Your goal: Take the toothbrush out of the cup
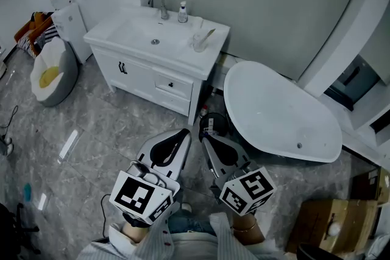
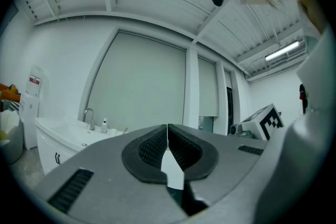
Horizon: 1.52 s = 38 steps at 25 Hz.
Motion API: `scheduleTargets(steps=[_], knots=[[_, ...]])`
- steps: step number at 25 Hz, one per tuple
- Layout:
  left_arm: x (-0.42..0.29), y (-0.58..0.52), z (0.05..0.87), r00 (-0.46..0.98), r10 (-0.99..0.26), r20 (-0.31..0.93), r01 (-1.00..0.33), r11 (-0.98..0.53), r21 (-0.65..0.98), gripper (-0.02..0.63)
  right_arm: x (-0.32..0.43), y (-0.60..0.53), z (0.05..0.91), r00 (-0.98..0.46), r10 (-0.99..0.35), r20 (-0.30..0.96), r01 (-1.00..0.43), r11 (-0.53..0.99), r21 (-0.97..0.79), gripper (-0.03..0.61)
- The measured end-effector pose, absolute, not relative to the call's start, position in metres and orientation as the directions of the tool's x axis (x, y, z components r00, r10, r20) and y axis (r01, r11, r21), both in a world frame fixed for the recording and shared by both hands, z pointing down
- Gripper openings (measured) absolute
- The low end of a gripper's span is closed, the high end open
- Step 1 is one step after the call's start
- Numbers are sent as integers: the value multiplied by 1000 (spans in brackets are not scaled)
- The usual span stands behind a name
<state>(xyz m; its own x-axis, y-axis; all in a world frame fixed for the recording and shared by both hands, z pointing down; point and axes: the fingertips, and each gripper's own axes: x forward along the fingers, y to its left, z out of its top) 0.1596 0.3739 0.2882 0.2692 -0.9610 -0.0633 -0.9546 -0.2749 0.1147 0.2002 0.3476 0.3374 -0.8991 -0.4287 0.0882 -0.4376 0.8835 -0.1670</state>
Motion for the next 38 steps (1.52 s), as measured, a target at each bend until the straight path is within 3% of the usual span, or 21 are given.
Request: scheduleTargets(steps=[21, 38], knots=[[46, 207, 286, 344, -937, -60, -930, -349, 120, 20, 97, 187, 341, -856, -502, 123, -517, 835, -187, 11], [-10, 164, 298, 356, -934, -36, -927, -358, 114, 20, 64, 129, 353, -819, -561, 123, -574, 789, -219, 12]])
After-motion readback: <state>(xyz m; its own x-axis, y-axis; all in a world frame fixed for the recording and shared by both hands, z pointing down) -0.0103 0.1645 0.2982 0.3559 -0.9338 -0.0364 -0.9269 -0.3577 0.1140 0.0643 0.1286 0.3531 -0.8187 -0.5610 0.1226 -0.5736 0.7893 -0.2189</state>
